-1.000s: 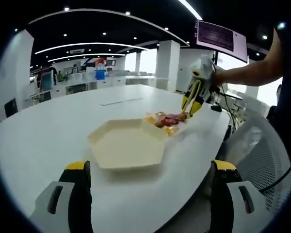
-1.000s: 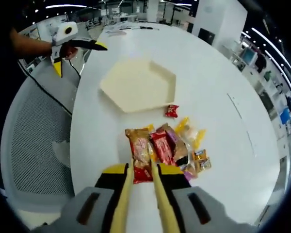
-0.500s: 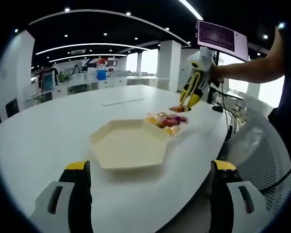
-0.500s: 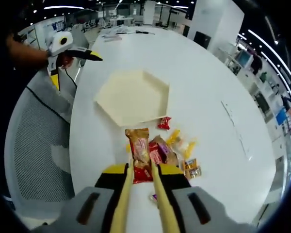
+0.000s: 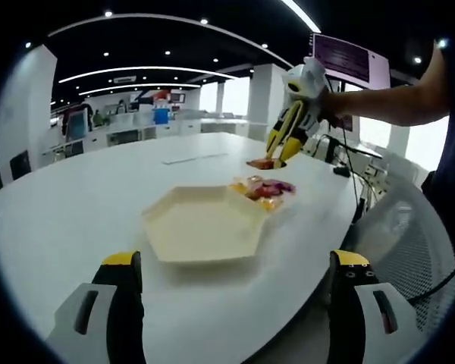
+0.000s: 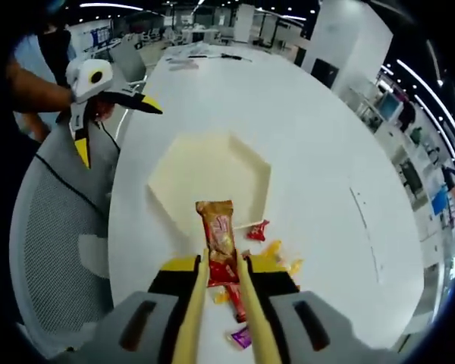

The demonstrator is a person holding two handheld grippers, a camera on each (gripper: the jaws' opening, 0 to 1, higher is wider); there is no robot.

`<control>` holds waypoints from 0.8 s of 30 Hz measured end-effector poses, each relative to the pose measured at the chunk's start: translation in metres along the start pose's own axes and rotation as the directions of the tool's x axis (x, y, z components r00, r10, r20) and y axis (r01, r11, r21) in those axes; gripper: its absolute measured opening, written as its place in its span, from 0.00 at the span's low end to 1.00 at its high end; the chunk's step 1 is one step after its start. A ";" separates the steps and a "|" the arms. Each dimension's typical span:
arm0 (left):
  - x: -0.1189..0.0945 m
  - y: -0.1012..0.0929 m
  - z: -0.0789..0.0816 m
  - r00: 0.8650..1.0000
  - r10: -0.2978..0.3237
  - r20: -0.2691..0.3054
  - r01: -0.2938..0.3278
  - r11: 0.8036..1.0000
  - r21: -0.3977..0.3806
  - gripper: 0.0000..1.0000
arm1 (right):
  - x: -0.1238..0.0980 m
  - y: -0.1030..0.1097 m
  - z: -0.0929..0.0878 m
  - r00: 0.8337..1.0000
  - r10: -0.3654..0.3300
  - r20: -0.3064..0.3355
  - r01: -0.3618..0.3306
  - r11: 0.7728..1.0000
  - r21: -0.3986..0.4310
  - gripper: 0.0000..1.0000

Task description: Place the target food into the container with the food tongs after gripping and lifting it, then release it inside without dropping or visibly crushing the food.

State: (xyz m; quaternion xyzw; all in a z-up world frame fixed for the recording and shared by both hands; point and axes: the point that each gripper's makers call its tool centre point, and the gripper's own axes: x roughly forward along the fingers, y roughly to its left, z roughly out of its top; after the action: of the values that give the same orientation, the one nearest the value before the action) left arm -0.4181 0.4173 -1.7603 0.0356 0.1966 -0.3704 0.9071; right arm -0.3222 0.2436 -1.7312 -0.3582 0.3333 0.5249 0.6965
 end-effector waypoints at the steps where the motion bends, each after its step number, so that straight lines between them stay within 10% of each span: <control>1: 0.000 0.000 0.000 1.000 0.000 0.001 0.000 1.000 0.001 1.00 | 0.001 0.000 0.004 1.000 0.002 0.000 -0.002 1.000 -0.005 0.22; 24: 0.000 -0.002 0.002 1.000 -0.003 0.011 0.003 1.000 0.003 1.00 | 0.034 -0.026 0.120 0.998 0.031 0.058 -0.025 0.995 -0.098 0.22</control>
State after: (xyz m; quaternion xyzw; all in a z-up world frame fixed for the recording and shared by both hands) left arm -0.4185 0.4150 -1.7583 0.0346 0.1912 -0.3722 0.9076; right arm -0.2790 0.3574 -1.6932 -0.3711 0.2912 0.5610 0.6803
